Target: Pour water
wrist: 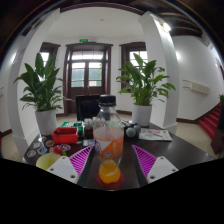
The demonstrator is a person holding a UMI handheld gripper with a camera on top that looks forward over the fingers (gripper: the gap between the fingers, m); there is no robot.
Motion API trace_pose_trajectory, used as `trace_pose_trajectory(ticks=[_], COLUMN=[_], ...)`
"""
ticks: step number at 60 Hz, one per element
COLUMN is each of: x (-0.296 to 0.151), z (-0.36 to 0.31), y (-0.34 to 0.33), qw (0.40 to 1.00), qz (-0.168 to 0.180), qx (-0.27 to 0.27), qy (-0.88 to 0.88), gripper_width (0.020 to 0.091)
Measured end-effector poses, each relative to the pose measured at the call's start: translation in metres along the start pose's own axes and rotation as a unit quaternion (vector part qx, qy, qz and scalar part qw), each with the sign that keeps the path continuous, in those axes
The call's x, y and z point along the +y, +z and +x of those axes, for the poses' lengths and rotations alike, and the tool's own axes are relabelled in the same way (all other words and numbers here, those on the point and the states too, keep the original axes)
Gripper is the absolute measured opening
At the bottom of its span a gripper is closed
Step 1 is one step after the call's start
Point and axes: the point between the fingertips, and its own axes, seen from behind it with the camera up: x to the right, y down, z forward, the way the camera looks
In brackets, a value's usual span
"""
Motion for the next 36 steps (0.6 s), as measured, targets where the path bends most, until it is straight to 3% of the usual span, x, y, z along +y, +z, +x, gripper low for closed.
trace_pose_trajectory(ticks=[16,36], x=[0.05,0.014], z=[0.013,-0.009], y=[-0.093,-0.169], qw=[0.999,0.995], qz=[-0.046,-0.04], qx=[-0.012,-0.086], qy=[-0.017,-0.034], gripper_width=[0.0728,0.0726])
